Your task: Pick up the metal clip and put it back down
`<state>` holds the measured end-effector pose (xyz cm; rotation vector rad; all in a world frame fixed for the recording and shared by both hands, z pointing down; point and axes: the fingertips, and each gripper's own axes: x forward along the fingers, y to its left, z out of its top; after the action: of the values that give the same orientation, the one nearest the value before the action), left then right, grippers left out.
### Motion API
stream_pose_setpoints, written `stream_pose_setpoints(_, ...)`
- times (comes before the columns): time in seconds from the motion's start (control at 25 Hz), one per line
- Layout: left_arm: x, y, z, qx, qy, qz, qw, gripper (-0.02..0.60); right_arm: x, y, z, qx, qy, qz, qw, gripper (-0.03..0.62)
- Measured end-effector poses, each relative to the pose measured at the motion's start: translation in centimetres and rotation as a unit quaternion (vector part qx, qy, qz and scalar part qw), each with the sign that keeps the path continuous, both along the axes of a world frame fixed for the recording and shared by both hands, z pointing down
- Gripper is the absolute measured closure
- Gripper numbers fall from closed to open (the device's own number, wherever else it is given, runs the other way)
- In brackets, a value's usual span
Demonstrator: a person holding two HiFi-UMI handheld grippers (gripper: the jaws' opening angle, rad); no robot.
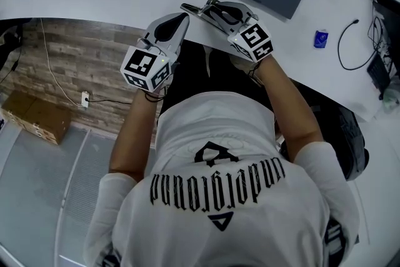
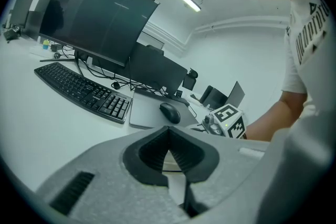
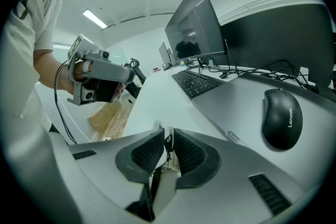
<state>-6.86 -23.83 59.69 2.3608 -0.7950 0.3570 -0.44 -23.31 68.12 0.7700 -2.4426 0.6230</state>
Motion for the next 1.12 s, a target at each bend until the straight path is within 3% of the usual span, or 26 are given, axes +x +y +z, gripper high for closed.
stream_pose_setpoints(0.6, 0.4, 1.4, -1.0, 0.009, 0.003, -0.017, 0.9998, 0.566, 1.3, 0.3, -2.4, 0.036, 0.015, 0.0, 0.999, 0.51)
stream_pose_setpoints(1.12, 1.1, 4.3, -5.3, 0.045, 0.007, -0.045, 0.998, 0.566, 5.5, 3.1, -9.2, 0.102, 0.03, 0.005, 0.994, 0.517)
